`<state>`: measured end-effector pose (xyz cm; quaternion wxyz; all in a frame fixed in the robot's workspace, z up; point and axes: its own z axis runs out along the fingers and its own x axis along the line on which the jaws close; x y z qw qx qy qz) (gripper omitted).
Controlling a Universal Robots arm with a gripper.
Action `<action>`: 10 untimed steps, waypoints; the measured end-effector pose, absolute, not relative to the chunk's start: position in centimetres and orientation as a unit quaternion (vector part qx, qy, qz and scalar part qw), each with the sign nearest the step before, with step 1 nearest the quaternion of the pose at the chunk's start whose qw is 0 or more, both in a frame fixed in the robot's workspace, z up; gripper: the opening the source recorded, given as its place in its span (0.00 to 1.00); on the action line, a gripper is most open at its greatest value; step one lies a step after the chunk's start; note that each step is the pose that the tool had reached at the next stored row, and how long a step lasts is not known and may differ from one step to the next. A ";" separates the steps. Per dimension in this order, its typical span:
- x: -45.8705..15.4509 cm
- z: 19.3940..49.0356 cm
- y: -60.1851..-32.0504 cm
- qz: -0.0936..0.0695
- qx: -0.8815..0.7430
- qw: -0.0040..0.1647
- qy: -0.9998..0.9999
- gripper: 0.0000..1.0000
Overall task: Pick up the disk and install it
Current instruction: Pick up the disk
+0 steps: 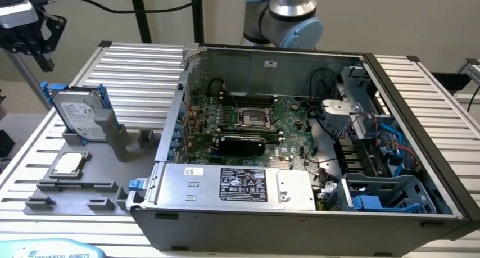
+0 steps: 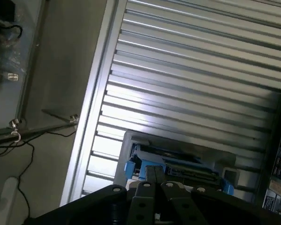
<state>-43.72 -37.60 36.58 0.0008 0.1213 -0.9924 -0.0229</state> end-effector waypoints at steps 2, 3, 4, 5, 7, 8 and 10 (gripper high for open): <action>-43.7 36.5 -37.6 -0.023 0.139 0.001 -0.990 0.11; -43.7 36.5 -37.6 -0.023 0.148 0.001 -0.989 0.11; -43.7 36.5 -37.6 -0.023 0.157 0.002 -0.987 0.11; -43.7 36.4 -37.6 -0.023 0.167 0.002 -0.986 0.11; -43.7 36.4 -37.6 -0.023 0.184 0.002 -0.983 0.11; -43.7 36.4 -37.6 -0.023 0.193 0.002 -0.981 0.11; -43.7 36.3 -37.6 -0.023 0.212 0.003 -0.977 0.11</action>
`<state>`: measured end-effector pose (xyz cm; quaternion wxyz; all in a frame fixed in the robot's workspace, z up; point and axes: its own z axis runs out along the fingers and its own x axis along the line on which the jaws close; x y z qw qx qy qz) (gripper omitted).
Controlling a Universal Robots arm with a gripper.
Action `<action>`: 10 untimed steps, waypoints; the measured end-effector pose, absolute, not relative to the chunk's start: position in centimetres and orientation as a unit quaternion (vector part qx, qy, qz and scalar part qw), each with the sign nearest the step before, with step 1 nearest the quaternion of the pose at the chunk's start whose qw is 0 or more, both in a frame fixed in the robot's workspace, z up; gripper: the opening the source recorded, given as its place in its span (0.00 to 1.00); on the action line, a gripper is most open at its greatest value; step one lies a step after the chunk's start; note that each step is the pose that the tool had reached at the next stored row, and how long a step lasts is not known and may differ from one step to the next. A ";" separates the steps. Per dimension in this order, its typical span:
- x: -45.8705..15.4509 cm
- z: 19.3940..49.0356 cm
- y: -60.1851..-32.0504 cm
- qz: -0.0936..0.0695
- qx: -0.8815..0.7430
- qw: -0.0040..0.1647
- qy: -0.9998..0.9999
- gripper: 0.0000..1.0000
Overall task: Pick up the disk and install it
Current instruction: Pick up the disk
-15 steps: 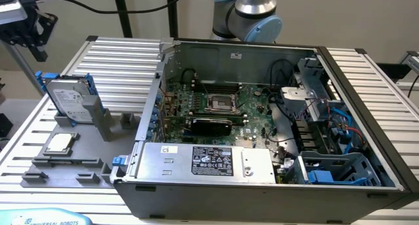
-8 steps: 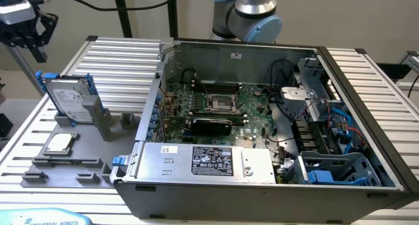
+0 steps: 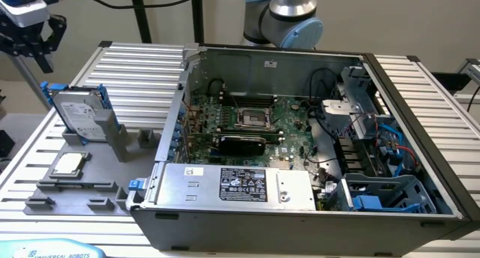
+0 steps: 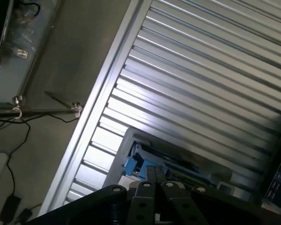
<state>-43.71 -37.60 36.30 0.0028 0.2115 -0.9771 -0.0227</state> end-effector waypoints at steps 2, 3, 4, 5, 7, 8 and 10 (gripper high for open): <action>-43.7 36.2 -37.6 -0.023 0.229 0.003 -0.973 0.11; -43.7 36.2 -37.6 -0.023 0.238 0.003 -0.971 0.11; -43.7 36.2 -37.6 -0.023 0.247 0.004 -0.969 0.11; -43.7 36.2 -37.6 -0.023 0.255 0.004 -0.967 0.11; -43.7 36.1 -37.6 -0.022 0.273 0.004 -0.962 0.11; -43.7 36.1 -37.6 -0.022 0.281 0.004 -0.959 0.11; -43.7 36.0 -37.6 -0.022 0.299 0.005 -0.954 0.11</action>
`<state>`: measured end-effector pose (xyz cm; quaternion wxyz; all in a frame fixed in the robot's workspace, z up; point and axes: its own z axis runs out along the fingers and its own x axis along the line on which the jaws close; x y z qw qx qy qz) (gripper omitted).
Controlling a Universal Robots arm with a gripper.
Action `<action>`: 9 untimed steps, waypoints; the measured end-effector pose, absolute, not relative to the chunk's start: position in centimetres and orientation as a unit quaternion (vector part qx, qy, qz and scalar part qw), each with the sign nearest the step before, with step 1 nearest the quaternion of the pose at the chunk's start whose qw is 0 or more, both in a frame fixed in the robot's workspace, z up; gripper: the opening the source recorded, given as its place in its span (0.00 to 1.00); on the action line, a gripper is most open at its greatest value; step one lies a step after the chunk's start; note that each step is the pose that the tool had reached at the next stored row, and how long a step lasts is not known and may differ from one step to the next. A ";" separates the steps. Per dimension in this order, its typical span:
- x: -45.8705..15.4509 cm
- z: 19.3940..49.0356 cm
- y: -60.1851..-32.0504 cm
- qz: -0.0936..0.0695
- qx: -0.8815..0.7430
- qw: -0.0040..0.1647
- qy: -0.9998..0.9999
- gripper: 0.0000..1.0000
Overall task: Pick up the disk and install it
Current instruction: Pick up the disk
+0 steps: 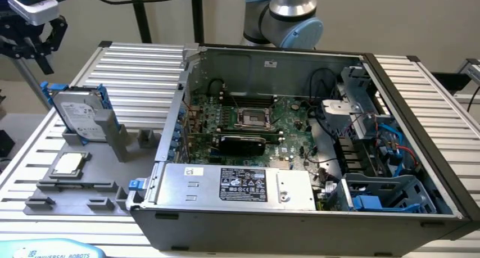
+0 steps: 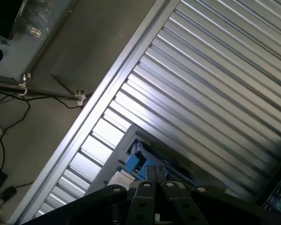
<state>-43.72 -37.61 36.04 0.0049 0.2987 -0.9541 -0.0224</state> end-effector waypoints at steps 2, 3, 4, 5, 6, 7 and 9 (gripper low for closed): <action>-43.7 36.0 -37.6 -0.022 0.317 0.005 -0.948 0.11; -43.7 36.0 -37.6 -0.022 0.325 0.006 -0.945 0.11; -43.7 35.9 -37.6 -0.022 0.334 0.006 -0.942 0.11; -43.7 35.9 -37.6 -0.022 0.342 0.006 -0.939 0.11; -43.7 35.9 -37.6 -0.022 0.350 0.006 -0.936 0.11; -43.7 35.9 -37.6 -0.022 0.359 0.006 -0.933 0.11; -43.7 35.8 -37.6 -0.022 0.376 0.007 -0.926 0.11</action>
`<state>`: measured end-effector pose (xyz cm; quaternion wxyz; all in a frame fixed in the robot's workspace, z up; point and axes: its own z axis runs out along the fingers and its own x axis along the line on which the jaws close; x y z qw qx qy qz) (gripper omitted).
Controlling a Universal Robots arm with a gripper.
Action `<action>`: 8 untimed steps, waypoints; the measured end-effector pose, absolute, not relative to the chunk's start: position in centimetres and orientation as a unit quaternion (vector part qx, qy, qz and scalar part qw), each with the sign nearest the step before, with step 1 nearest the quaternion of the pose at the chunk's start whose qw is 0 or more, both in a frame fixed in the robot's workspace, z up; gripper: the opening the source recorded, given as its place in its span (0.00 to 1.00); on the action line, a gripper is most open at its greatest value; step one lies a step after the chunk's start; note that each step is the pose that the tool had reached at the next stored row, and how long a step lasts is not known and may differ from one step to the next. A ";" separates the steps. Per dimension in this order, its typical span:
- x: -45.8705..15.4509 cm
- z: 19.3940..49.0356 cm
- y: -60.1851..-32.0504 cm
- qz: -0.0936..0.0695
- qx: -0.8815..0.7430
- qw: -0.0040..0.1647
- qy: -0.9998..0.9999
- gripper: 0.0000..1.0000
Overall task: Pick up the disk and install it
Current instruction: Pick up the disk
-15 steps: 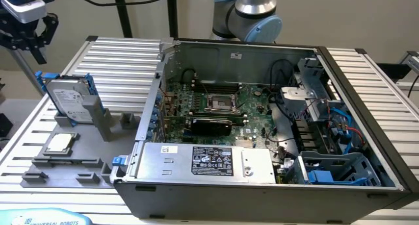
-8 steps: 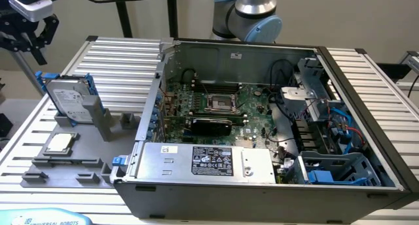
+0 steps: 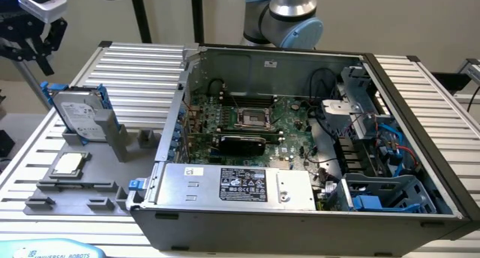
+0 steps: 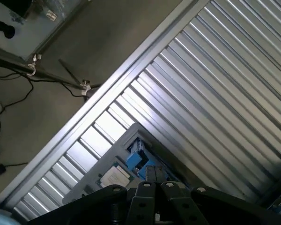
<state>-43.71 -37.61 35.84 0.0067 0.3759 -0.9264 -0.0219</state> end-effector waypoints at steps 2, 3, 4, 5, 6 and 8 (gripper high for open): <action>-43.7 35.8 -37.6 -0.022 0.393 0.007 -0.919 0.11; -43.7 35.8 -37.6 -0.022 0.401 0.007 -0.916 0.11; -43.7 35.8 -37.6 -0.022 0.409 0.007 -0.912 0.11; -43.7 35.8 -37.6 -0.022 0.418 0.008 -0.908 0.11; -43.7 35.8 -37.6 -0.022 0.426 0.008 -0.905 0.11; -43.7 35.8 -37.6 -0.021 0.443 0.008 -0.896 0.11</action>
